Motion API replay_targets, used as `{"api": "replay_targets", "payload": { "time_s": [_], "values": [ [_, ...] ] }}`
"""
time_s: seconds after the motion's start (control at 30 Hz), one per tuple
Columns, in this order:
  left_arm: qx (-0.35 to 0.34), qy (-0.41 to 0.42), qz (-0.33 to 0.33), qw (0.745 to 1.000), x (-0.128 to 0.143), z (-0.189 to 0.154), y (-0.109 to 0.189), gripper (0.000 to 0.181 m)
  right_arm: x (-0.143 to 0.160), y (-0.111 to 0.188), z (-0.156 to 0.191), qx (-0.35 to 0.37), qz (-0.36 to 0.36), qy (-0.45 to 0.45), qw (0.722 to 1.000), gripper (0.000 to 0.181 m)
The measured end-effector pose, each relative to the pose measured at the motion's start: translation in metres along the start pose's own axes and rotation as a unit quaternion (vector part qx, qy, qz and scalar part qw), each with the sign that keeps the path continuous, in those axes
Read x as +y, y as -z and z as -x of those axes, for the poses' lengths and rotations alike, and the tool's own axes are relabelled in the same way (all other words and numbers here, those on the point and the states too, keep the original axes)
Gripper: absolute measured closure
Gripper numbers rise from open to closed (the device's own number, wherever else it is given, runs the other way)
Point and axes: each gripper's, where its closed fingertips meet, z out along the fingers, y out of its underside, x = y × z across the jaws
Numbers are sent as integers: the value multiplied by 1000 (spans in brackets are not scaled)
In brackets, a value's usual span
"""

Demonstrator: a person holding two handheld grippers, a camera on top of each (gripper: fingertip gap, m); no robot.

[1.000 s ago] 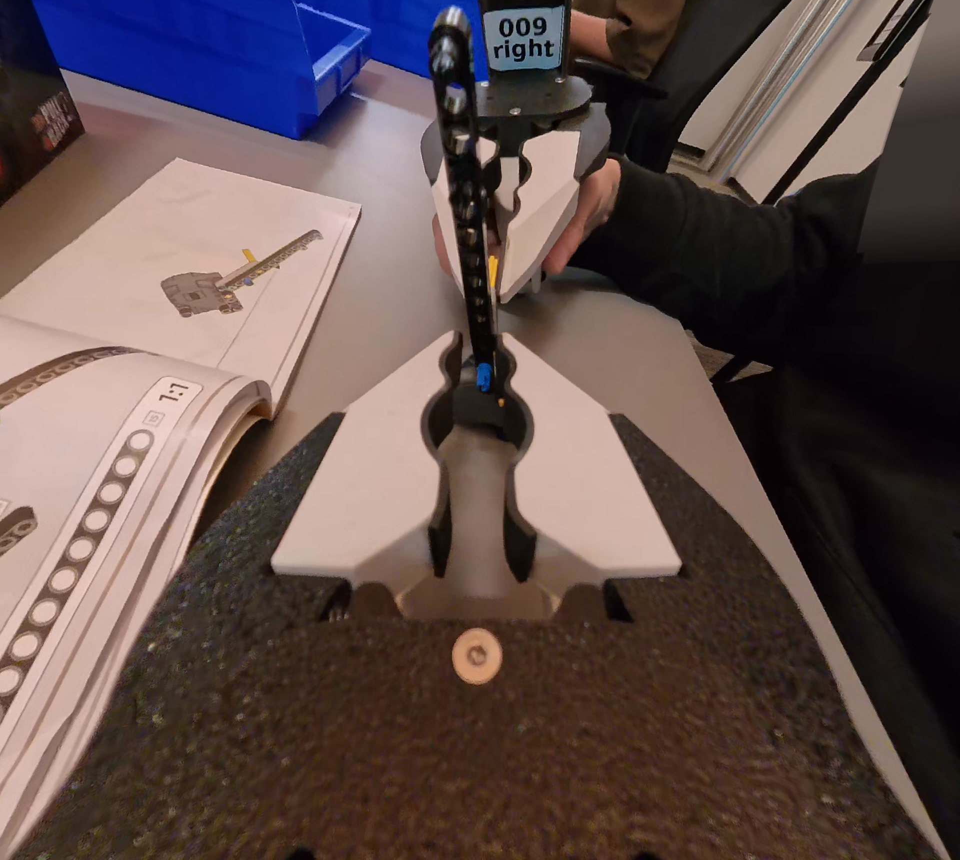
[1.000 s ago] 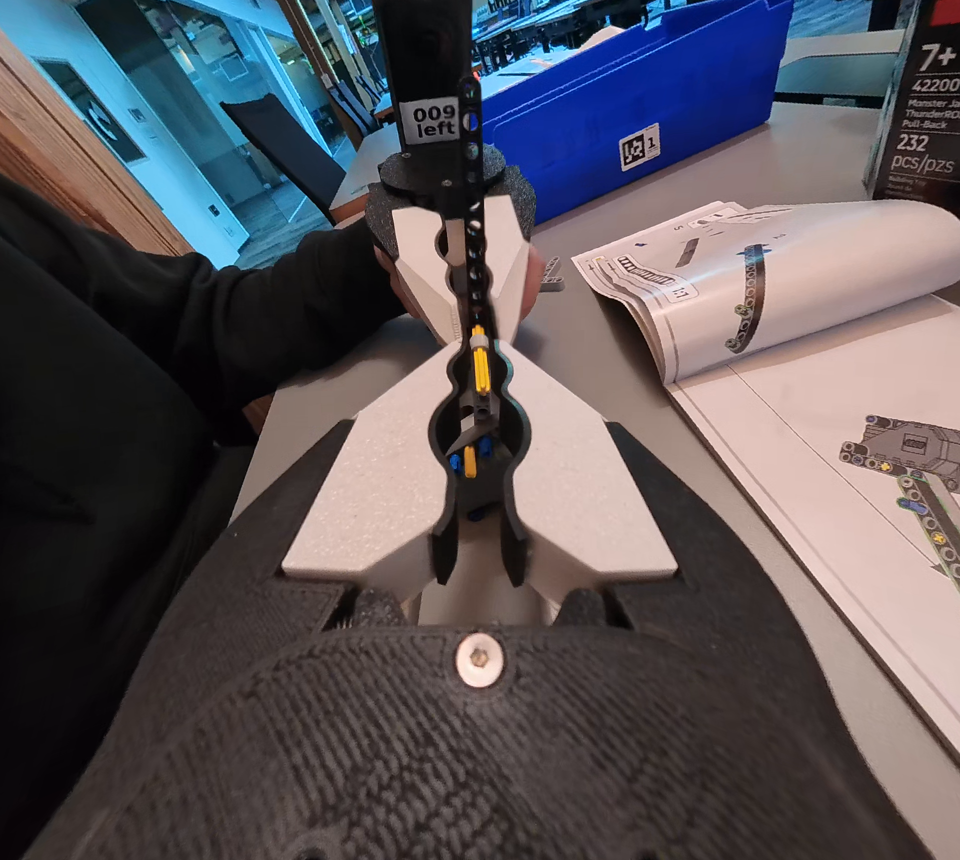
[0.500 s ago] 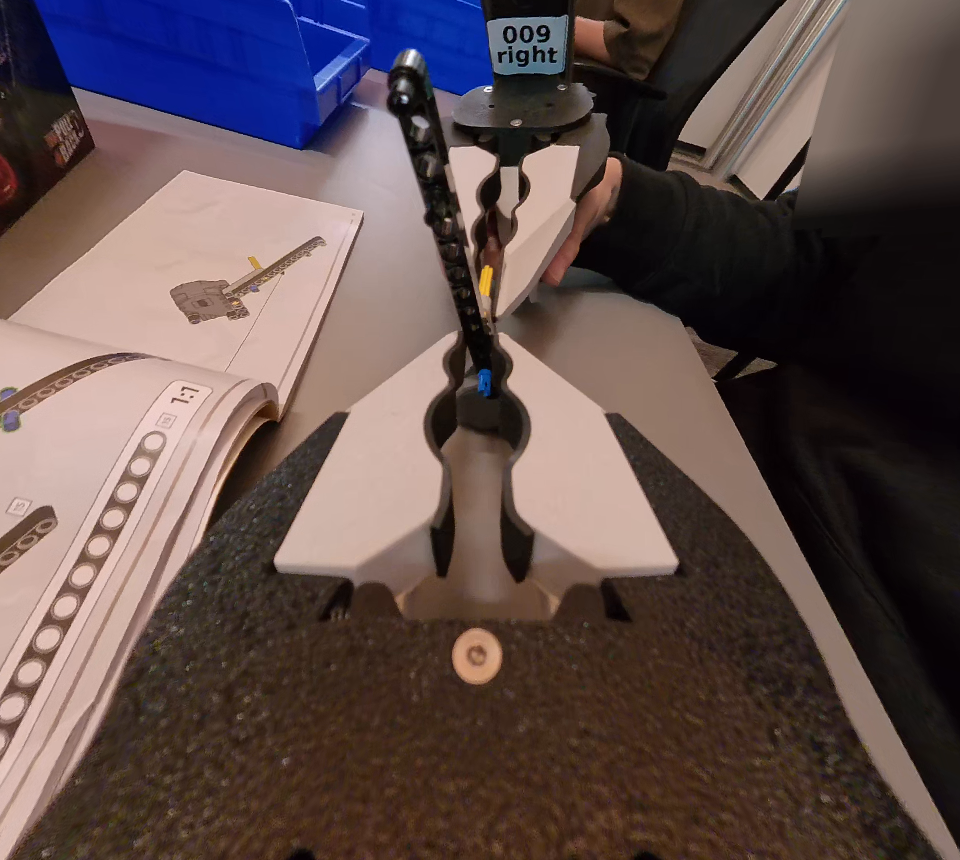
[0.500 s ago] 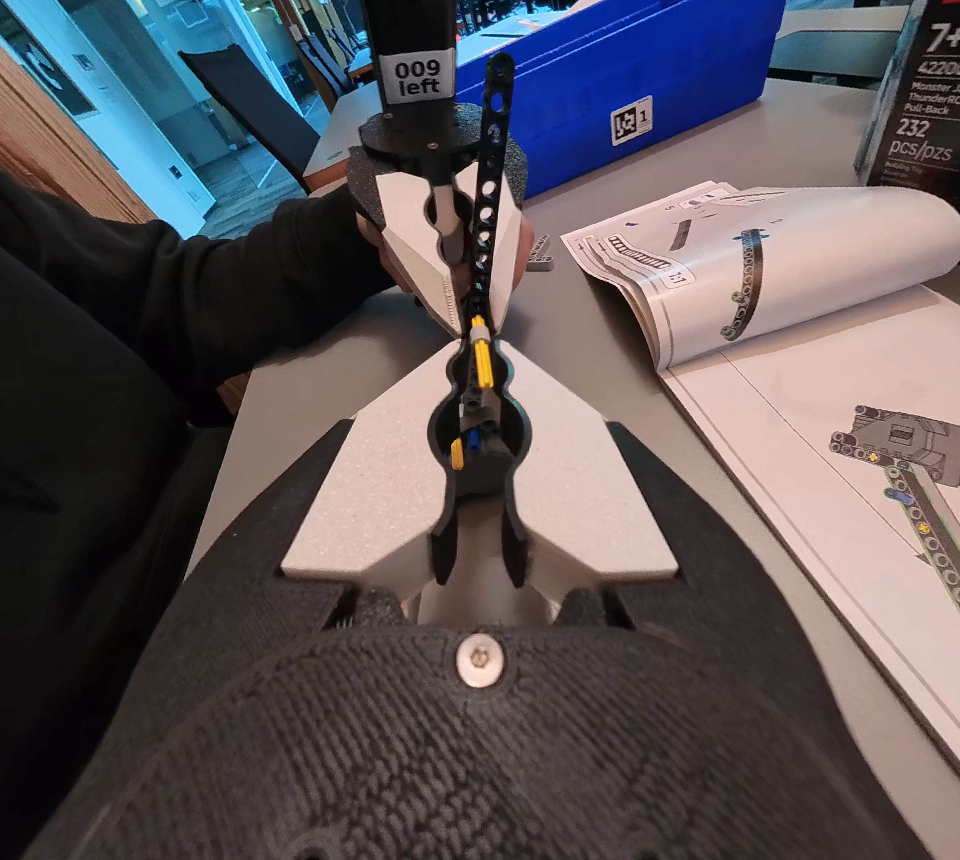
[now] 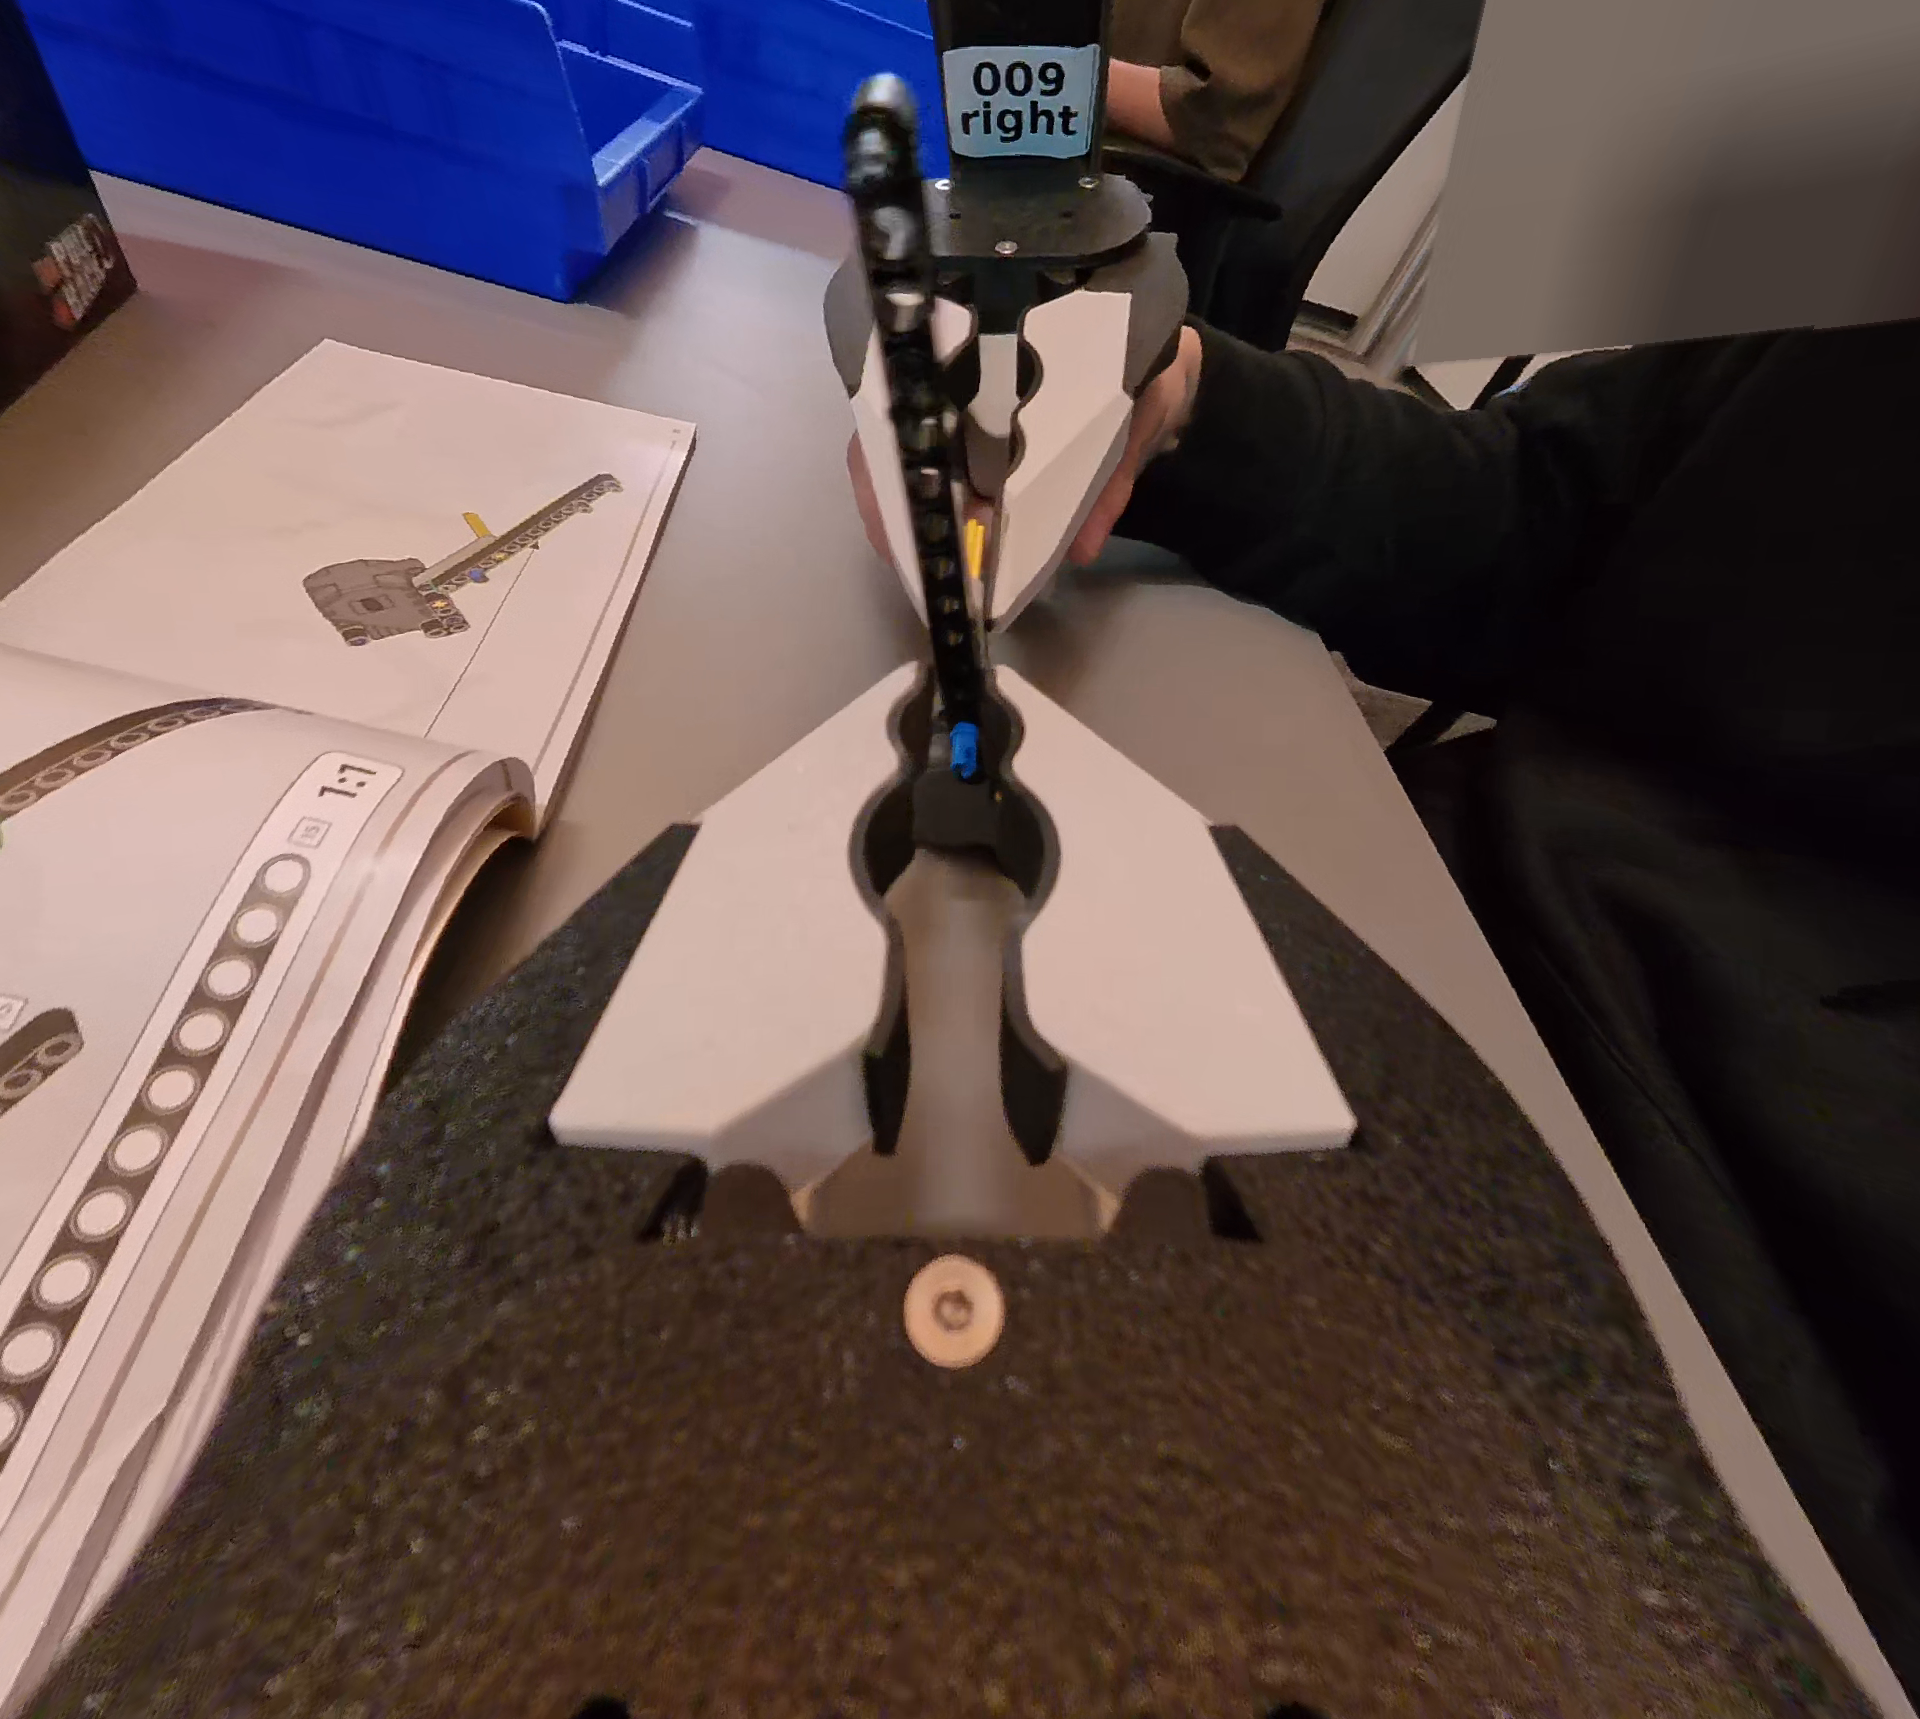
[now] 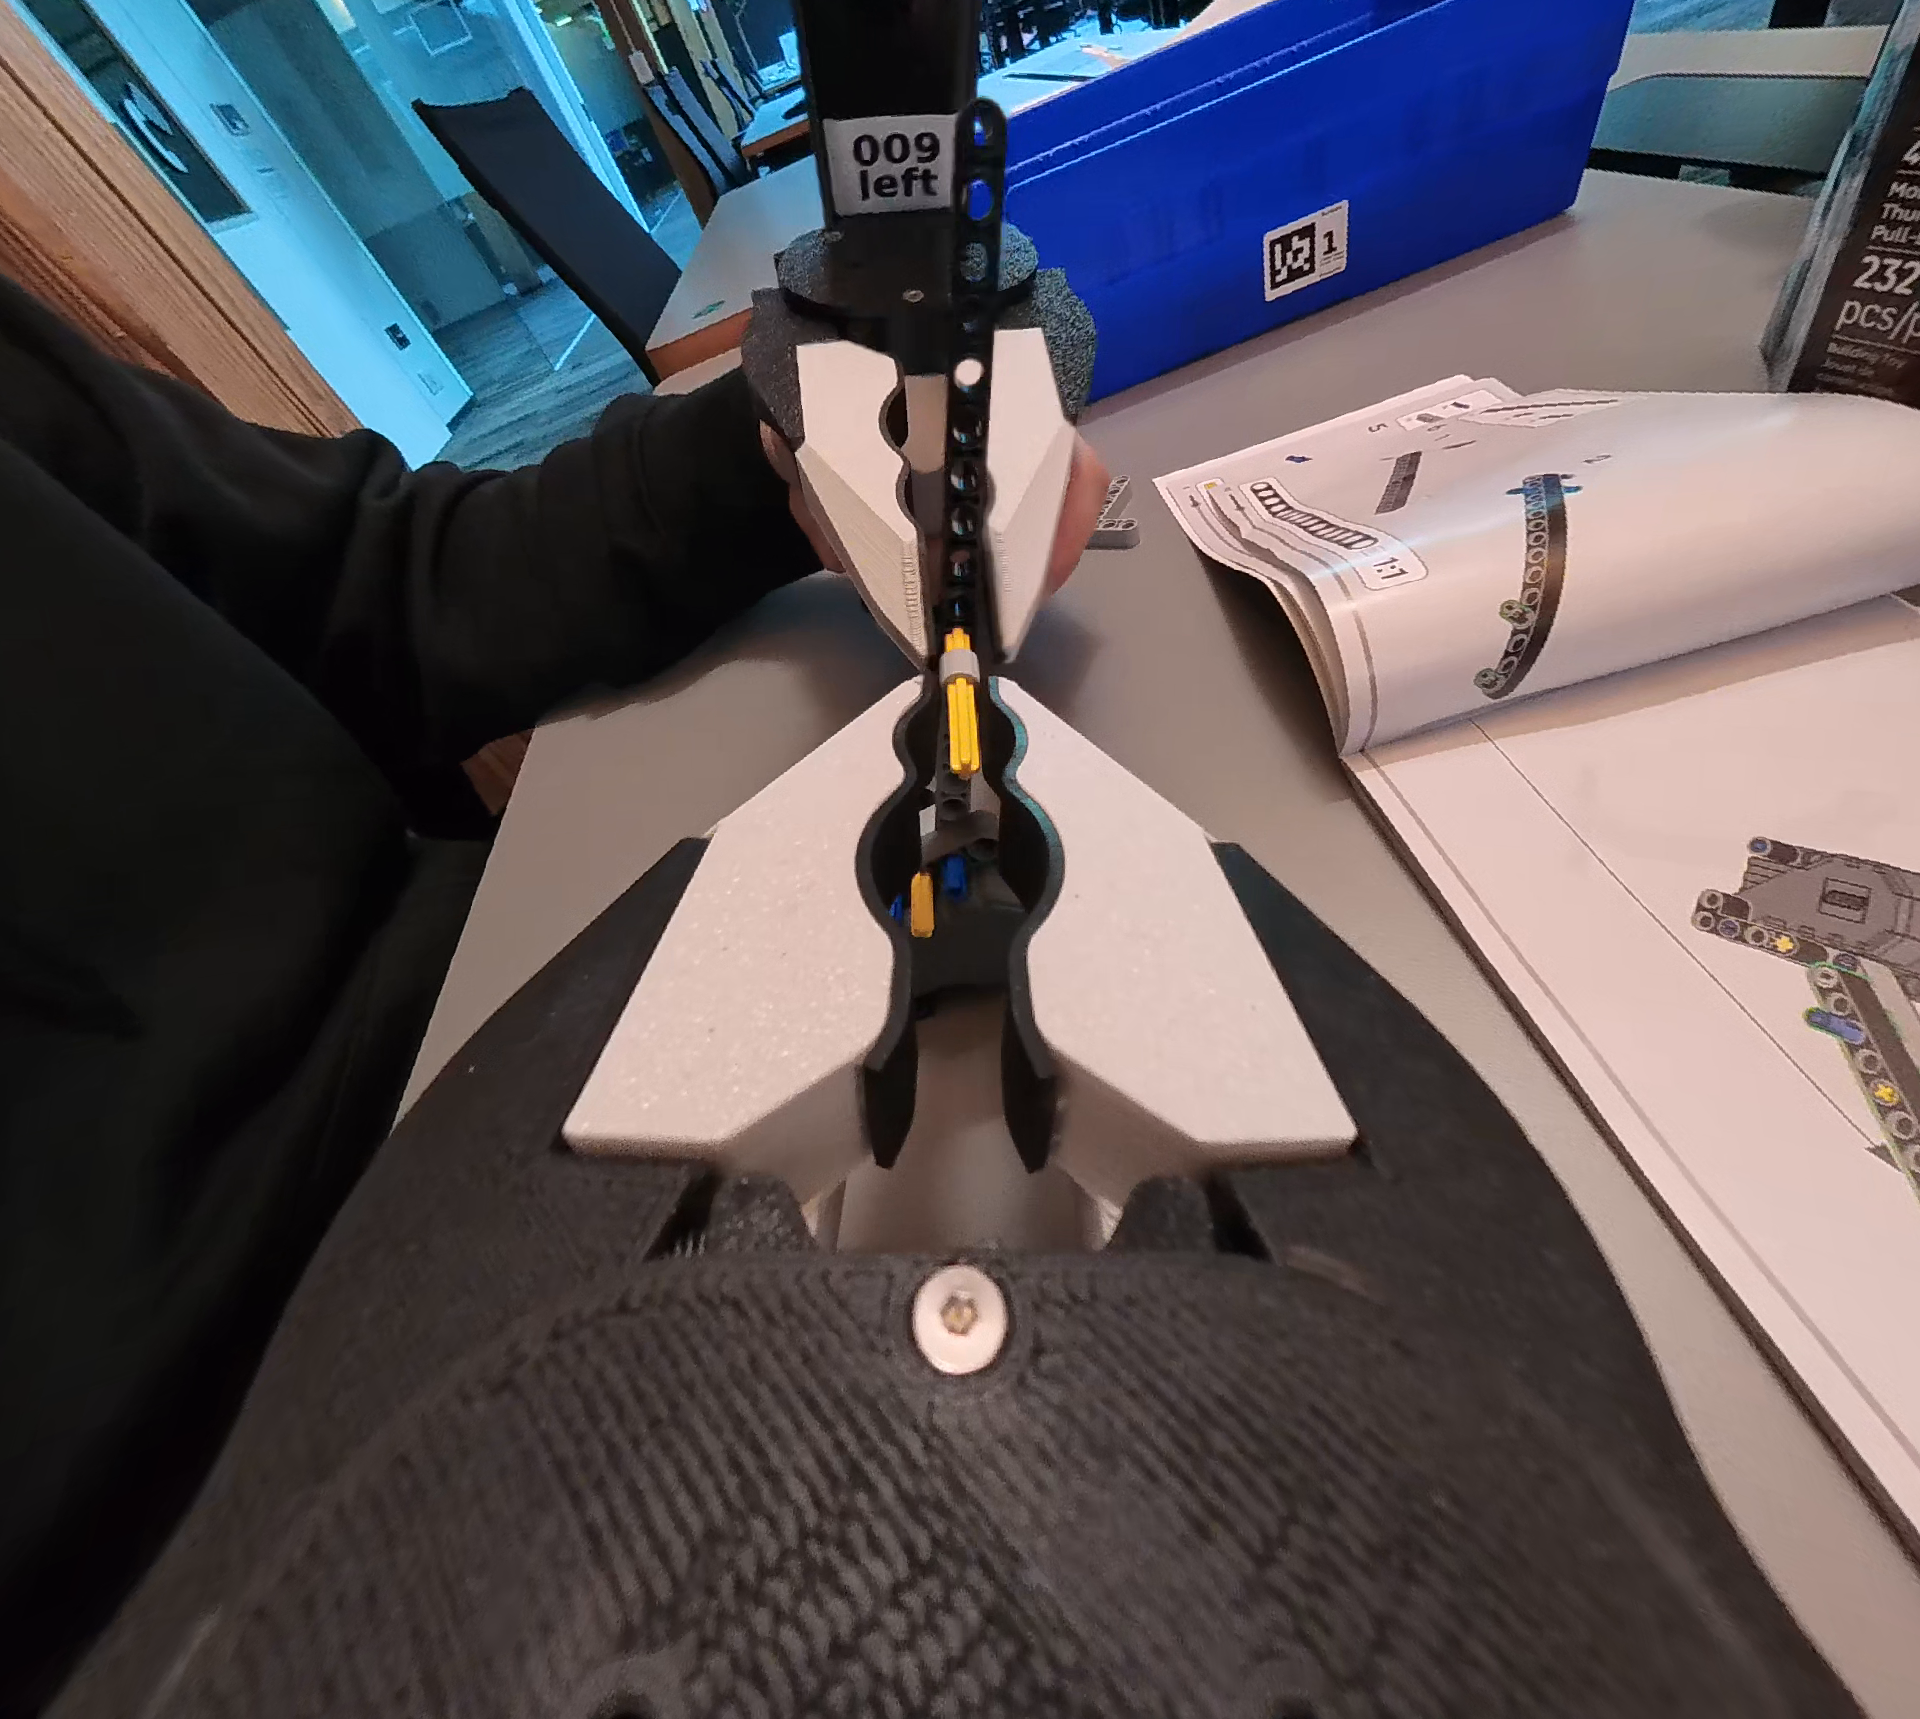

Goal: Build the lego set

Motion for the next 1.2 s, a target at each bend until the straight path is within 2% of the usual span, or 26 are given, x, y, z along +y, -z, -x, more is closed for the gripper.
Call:
{"api": "replay_targets", "payload": {
  "time_s": [0.23, 0.57, 0.77, 0.93, 0.97, 1.2],
  "values": [
    [0, -4, 6, 1000, -1, -2, 0, 176, -1, 0, 0, 3, -3, 4, 1000, 176],
    [-8, -5, 51, 999, 2, -4, -1, 176, 2, -2, 3, -1, 14, 29, 999, 175],
    [-5, -4, 54, 999, 1, -3, -3, 176, 2, -6, 3, 0, 11, 30, 999, 175],
    [-9, 6, 18, 1000, -1, -1, -3, 172, -1, -3, 0, 2, 0, 16, 1000, 176],
    [-13, 10, 19, 1000, 1, 1, -2, 166, -1, -3, 1, 0, 0, 16, 1000, 176],
    [-2, 17, 58, 998, 18, 1, 0, 166, -1, -2, 1, -1, -1, 9, 1000, 176]
  ]
}}
